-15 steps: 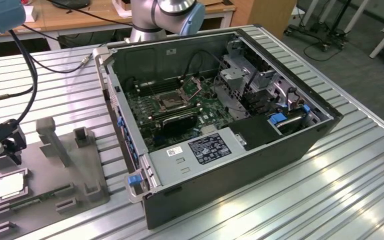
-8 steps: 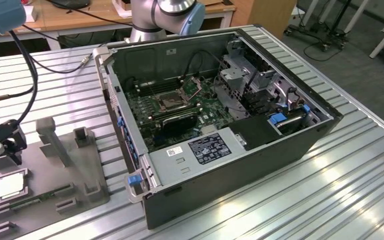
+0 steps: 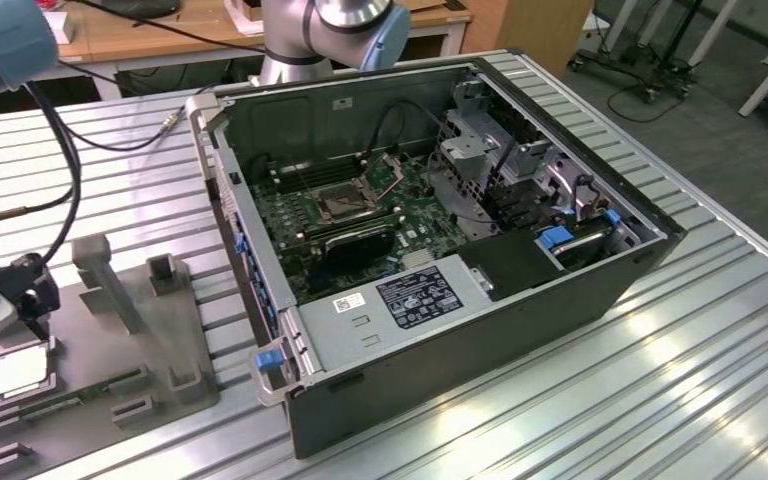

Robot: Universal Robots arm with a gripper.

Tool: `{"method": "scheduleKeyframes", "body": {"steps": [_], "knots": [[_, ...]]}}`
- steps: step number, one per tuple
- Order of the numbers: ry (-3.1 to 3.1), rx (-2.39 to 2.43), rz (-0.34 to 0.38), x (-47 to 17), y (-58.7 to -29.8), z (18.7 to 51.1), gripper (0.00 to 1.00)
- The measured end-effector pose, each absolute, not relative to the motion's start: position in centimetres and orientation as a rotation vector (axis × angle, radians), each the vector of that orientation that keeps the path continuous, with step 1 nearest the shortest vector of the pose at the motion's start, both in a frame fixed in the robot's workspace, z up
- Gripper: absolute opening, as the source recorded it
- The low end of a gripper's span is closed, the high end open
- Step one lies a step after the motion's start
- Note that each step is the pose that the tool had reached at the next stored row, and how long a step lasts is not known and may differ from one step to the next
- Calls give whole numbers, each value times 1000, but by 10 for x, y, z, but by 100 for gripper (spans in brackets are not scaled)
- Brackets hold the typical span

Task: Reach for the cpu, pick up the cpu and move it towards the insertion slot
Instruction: 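Pick up the cpu and move it towards the insertion slot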

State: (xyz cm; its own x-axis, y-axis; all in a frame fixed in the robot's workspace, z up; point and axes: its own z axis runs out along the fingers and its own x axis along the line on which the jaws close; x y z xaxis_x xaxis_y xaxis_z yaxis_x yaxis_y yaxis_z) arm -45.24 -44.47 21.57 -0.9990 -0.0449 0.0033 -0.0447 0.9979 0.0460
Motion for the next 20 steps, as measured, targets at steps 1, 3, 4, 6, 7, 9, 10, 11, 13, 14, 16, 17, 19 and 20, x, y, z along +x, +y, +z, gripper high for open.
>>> {"method": "scheduleKeyframes", "body": {"steps": [1, 3, 4, 6, 7, 9, 10, 11, 13, 14, 16, 17, 19, 20], "knots": [[-3136, 70, -73, -452, -446, 214, 77], [-3136, 70, -76, -452, -450, 210, 77], [-3136, 70, -79, -452, -451, 208, 77], [-3136, 70, -85, -452, -453, 205, 77], [-3136, 70, -89, -452, -454, 203, 77], [-3135, 70, -98, -452, -454, 200, 77], [-3135, 70, -103, -452, -455, 199, 77], [-3135, 70, -108, -452, -455, 197, 77], [-3135, 70, -120, -452, -455, 195, 77], [-3135, 70, -125, -452, -456, 193, 77], [-3135, 70, -127, -452, -457, 190, 77], [-3135, 70, -127, -452, -457, 188, 77], [-3135, 70, -127, -452, -457, 185, 77], [-3135, 70, -127, -452, -457, 184, 77]]}}
